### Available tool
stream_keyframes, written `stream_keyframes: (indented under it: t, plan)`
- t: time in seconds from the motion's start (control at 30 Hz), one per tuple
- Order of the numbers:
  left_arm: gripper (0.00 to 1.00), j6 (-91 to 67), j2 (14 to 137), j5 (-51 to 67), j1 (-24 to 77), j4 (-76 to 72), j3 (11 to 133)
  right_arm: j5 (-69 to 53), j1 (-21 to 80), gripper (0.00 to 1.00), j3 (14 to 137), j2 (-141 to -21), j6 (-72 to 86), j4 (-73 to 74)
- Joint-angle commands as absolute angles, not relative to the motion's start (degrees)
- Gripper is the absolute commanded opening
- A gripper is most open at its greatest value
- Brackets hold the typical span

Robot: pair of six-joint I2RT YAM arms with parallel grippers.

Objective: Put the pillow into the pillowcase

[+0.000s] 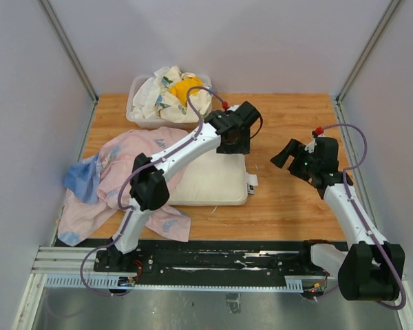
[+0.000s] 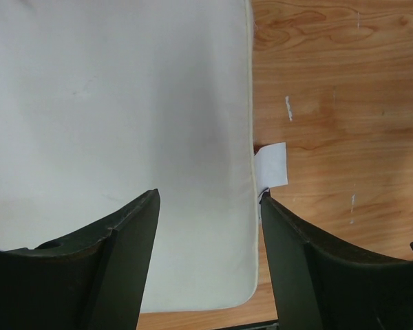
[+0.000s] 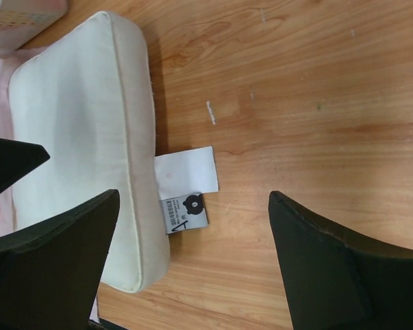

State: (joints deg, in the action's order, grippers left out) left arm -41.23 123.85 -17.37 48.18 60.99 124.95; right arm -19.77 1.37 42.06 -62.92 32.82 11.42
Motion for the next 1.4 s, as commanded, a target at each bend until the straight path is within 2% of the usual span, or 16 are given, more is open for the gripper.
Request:
stream_keyframes:
  t: [0.0,0.13,0.23,0.5,0.57,0.6,0.93,1.07,1.13,1.27,1.37]
  plan:
    - [0.66,-41.60,128.34,-20.44,50.49,64.97,130.29,-17.19,-1.16,0.90,39.39,-60.56,34.38,14.05]
    - [0.67,-41.39,131.39,-21.04,51.72,66.70,132.58,-17.89,-2.26,0.90,37.92,-59.38,34.72,14.02]
    - [0.75,-41.08,132.69,-22.24,52.88,66.99,132.86,-18.57,-2.91,0.90,36.89,-58.34,34.75,14.06]
    - [0.76,-41.62,136.55,-24.18,53.70,67.38,129.17,-20.21,-4.63,0.90,34.13,-55.76,34.81,13.89]
    - [0.87,-41.58,137.67,-24.47,53.70,67.02,128.51,-20.72,-4.83,0.90,33.68,-55.52,34.89,13.86]
    - [0.88,-41.43,138.49,-24.52,53.70,67.02,128.61,-20.86,-4.95,0.90,33.43,-55.28,34.76,13.88]
    - [0.87,-40.72,143.93,-23.41,53.55,65.79,128.23,-21.85,-6.21,0.90,32.46,-53.72,34.56,14.06]
    - [0.78,-40.41,145.73,-22.83,53.18,65.34,126.93,-21.98,-6.50,0.90,32.27,-53.79,34.56,13.93]
    - [0.68,-40.15,146.05,-22.34,53.09,64.60,125.69,-22.03,-6.66,0.90,32.07,-53.78,34.56,13.95]
    - [0.38,-39.97,145.15,-22.28,53.01,63.03,123.01,-22.06,-6.98,0.90,31.69,-53.45,34.56,13.96]
    - [0.30,-39.84,144.38,-22.05,52.75,62.44,121.95,-22.15,-7.12,0.90,31.70,-53.18,34.56,14.04]
